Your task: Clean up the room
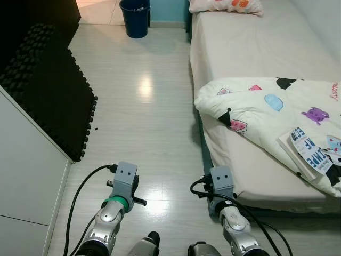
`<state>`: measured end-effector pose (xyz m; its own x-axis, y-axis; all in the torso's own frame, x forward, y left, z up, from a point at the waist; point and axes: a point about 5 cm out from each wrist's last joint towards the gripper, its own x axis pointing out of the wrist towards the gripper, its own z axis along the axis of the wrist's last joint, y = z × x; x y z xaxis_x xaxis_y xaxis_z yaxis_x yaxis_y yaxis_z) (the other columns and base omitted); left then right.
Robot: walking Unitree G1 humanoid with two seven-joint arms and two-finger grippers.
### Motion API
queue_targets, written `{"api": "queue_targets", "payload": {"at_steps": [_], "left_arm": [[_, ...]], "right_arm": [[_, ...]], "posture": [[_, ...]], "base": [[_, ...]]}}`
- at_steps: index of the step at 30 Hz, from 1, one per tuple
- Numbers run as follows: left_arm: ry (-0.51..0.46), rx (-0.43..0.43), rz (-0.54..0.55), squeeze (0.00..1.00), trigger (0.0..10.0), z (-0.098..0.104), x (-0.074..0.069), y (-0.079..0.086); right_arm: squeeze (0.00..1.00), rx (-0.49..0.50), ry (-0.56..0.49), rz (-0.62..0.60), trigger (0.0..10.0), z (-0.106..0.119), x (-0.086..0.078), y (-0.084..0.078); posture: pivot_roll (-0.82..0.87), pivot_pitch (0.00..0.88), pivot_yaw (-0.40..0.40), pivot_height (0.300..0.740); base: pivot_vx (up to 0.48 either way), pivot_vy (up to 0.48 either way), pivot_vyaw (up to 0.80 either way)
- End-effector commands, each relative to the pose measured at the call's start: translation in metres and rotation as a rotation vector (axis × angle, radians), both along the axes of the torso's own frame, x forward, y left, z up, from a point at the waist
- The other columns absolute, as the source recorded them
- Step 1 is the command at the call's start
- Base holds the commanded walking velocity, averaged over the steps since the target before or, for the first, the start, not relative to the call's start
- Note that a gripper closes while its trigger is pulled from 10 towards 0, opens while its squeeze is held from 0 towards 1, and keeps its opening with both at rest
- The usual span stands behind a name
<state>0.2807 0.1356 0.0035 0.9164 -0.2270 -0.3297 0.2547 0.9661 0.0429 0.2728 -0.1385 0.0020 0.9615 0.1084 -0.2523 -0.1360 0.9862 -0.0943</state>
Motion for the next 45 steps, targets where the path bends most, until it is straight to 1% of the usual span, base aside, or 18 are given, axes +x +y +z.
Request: {"api": "queue_targets", "payload": {"at_steps": [1,12,19,26,38,42,45], "left_arm": [[0.033,0.012,-0.003,0.0,10.0,-0.0068,-0.0063,-0.0003],[0.031,0.007,0.011,0.0,10.0,-0.0054,-0.0041,0.0006],[0.031,0.003,0.014,0.0,10.0,-0.0052,-0.0038,0.0011],[0.031,0.002,0.013,0.0,10.0,-0.005,-0.0036,0.0008],[0.031,0.005,0.002,0.0,10.0,-0.0049,-0.0039,0.0005],[0.031,0.004,-0.001,0.0,10.0,-0.005,-0.004,0.0],[0.032,0.004,-0.002,0.0,10.0,-0.005,-0.0041,-0.0001]], "right_arm": [[0.0,0.004,0.028,-0.013,10.0,-0.0069,-0.007,-0.0025],[0.0,-0.022,0.019,0.026,10.0,-0.0055,-0.0063,0.0014],[0.0,-0.03,0.017,0.038,10.0,-0.0052,-0.0062,0.003],[0.0,-0.009,0.019,0.01,10.0,-0.0056,-0.0066,-0.0005],[0.0,0.001,0.03,0.011,10.0,-0.007,-0.0081,-0.0004],[0.0,0.007,0.03,0.004,10.0,-0.0073,-0.0085,-0.0016],[0.0,-0.007,0.028,0.013,10.0,-0.007,-0.0083,-0.0017]], "posture": [[-0.01,0.145,0.012,0.74],[-0.01,0.146,0.011,0.74],[-0.01,0.147,0.01,0.74],[-0.01,0.15,0.011,0.74],[-0.02,0.145,0.01,0.74],[-0.02,0.143,0.009,0.74],[-0.02,0.141,0.008,0.74]], "base": [[0.0,0.0,0.0],[0.0,-0.383,0.0],[0.0,-0.384,0.71],[0.0,-0.379,0.0],[0.0,-0.366,0.0],[0.0,-0.354,-0.8],[0.0,-0.349,0.0]]}}
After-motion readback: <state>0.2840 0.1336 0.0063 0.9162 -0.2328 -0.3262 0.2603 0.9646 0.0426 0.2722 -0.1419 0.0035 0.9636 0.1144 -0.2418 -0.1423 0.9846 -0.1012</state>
